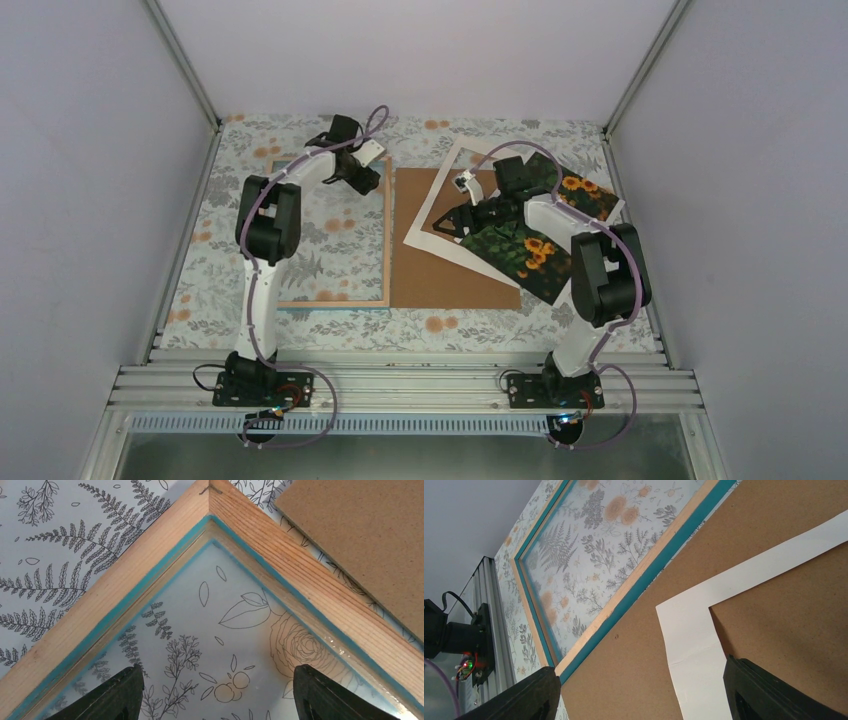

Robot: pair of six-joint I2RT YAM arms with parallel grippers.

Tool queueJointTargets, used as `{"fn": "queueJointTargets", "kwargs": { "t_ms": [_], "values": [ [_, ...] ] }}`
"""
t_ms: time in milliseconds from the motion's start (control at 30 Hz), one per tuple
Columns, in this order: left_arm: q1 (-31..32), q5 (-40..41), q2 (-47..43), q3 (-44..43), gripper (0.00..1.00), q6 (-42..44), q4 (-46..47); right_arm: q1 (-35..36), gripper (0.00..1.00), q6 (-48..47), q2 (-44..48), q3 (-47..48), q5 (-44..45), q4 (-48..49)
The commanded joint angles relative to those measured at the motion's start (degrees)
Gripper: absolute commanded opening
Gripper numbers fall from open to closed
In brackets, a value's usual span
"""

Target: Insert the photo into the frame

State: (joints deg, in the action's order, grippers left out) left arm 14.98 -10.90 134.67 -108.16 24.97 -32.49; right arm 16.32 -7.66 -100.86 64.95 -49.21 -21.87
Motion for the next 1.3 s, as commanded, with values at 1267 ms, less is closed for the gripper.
{"fn": "queueJointTargets", "kwargs": {
  "t_ms": [1267],
  "values": [
    [3.4,2.3,-6.3,11.6,0.76,4.0,-1.8,-1.6,0.81,-0.5,0.5,-0.2,-1.6,0.9]
  ]
}}
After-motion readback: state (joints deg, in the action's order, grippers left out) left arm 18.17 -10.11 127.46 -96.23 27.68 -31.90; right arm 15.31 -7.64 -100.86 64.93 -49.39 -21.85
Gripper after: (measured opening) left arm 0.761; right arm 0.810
